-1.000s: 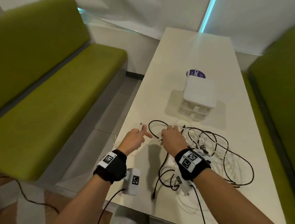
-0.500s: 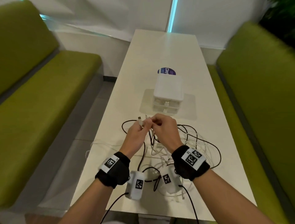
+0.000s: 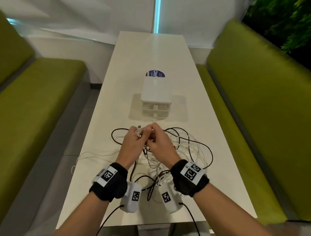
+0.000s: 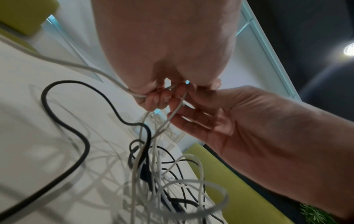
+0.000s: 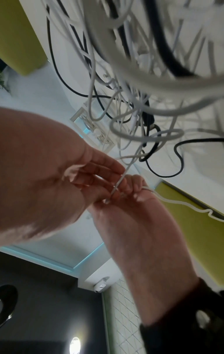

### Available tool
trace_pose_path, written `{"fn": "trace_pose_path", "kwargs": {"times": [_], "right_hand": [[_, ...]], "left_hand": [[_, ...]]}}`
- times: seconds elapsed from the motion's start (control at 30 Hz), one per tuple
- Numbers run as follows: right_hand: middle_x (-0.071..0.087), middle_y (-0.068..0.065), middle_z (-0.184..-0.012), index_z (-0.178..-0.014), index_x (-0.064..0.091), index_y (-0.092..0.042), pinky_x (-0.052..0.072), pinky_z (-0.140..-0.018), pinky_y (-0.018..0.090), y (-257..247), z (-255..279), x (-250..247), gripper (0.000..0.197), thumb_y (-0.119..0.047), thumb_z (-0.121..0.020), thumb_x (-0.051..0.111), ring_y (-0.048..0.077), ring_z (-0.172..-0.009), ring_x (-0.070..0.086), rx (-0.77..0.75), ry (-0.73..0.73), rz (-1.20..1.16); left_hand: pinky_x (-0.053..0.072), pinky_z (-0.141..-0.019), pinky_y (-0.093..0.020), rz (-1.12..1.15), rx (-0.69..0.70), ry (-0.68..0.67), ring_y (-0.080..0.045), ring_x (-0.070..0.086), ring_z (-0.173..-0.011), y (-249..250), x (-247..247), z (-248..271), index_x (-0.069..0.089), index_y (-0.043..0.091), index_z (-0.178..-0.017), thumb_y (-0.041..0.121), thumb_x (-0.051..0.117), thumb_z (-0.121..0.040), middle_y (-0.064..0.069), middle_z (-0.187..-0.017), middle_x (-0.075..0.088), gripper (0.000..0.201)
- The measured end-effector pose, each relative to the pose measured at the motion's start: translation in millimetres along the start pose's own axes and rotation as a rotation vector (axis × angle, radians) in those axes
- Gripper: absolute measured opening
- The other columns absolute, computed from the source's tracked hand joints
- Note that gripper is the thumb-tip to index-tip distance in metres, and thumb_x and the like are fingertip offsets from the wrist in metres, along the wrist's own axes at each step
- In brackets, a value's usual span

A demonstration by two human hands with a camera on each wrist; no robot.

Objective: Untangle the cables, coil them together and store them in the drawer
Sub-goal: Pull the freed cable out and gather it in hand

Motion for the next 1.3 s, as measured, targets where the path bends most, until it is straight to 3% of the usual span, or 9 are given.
{"fn": "trace_pose_path", "kwargs": {"times": [0.13,0.37,0.47,0.57,0.63,0.77,0.87,1.07,1.3], "right_hand": [[0.073,0.007,-0.094,-0.111,0.045,-0.013,0.053,-0.07,0.03,3,2,12,0.024,-0.005,-0.094,0.06,0.016,-0.078,0.067,0.043,-0.073,-0.054],[0.067,-0.006,-0.094,-0.095,0.045,-0.017,0.05,-0.068,0.034,5,-2,36,0.018,-0.026,-0.096,0.061,0.017,-0.072,0.059,-0.086,-0.231,0.198],[0.054,-0.009,-0.069,-0.079,0.049,-0.025,0.036,-0.059,0.029,10,-5,39,0.023,-0.033,-0.099,0.054,0.007,-0.063,0.05,-0.103,-0.258,0.413],[0.057,0.001,-0.064,-0.072,0.051,-0.02,0.04,-0.059,0.035,12,-5,36,0.037,-0.039,-0.102,0.044,0.017,-0.061,0.052,-0.142,-0.207,0.445],[0.061,0.009,-0.069,-0.076,0.054,-0.01,0.041,-0.064,0.036,14,-5,35,0.041,-0.038,-0.103,0.043,0.024,-0.065,0.055,-0.123,-0.199,0.443],[0.057,0.007,-0.067,-0.08,0.055,-0.006,0.036,-0.06,0.034,15,-5,35,0.039,-0.034,-0.104,0.044,0.021,-0.062,0.049,-0.106,-0.21,0.437],[0.061,0.002,-0.064,-0.076,0.061,-0.01,0.043,-0.062,0.035,20,-3,28,0.032,-0.033,-0.098,0.056,0.02,-0.061,0.054,-0.09,-0.202,0.456],[0.051,-0.007,-0.051,-0.069,0.069,-0.021,0.036,-0.055,0.026,26,7,28,0.029,-0.043,-0.088,0.066,0.01,-0.051,0.049,-0.092,-0.281,0.591],[0.06,0.001,-0.056,-0.068,0.064,-0.018,0.042,-0.059,0.03,24,7,35,0.048,-0.055,-0.095,0.051,0.014,-0.053,0.055,-0.118,-0.373,0.655]], "left_hand": [[0.054,-0.074,-0.038,0.036,-0.039,0.039,-0.021,0.065,-0.082,-9,-10,2,0.055,0.007,-0.095,0.072,0.037,-0.087,-0.005,-0.087,0.065,0.068],[0.045,-0.07,-0.009,0.146,0.013,0.14,0.004,0.064,-0.081,-5,-33,10,0.071,0.011,-0.093,0.05,0.03,-0.1,0.004,-0.09,0.069,0.057],[0.046,-0.075,-0.008,0.206,0.08,0.216,-0.002,0.066,-0.085,14,-44,12,0.076,0.012,-0.086,0.052,0.02,-0.098,0.001,-0.087,0.073,0.07],[0.05,-0.076,-0.016,0.341,0.105,0.253,-0.014,0.064,-0.062,38,-60,9,0.055,-0.001,-0.06,0.053,0.016,-0.097,-0.013,-0.06,0.06,0.077],[0.049,-0.061,-0.033,0.402,0.138,0.142,-0.017,0.044,-0.044,55,-59,10,0.04,0.006,-0.054,0.057,0.019,-0.094,-0.006,-0.048,0.036,0.069],[0.03,-0.051,-0.016,0.006,0.128,-0.02,-0.005,0.039,-0.044,47,-37,15,0.05,0.009,-0.053,0.058,0.026,-0.092,0.01,-0.043,0.041,0.067],[0.036,-0.067,-0.013,-0.337,0.152,-0.07,-0.008,0.058,-0.078,19,-29,13,0.065,0.017,-0.079,0.037,0.041,-0.101,0.012,-0.078,0.062,0.038],[0.045,-0.074,-0.036,-0.775,0.136,-0.244,-0.028,0.062,-0.086,-10,-7,19,0.053,0.02,-0.117,0.035,0.039,-0.103,-0.006,-0.09,0.068,0.025],[0.037,-0.061,-0.027,-0.46,0.004,-0.121,-0.005,0.051,-0.054,-4,-44,12,0.062,0.027,-0.075,0.037,0.041,-0.102,0.013,-0.059,0.057,0.036]]}}
Point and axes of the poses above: each hand's wrist, its own z-axis away from the middle knuckle, its own x-axis out of the palm, y = z × x, the point moved 9 cm from there along -z, towards the middle knuckle
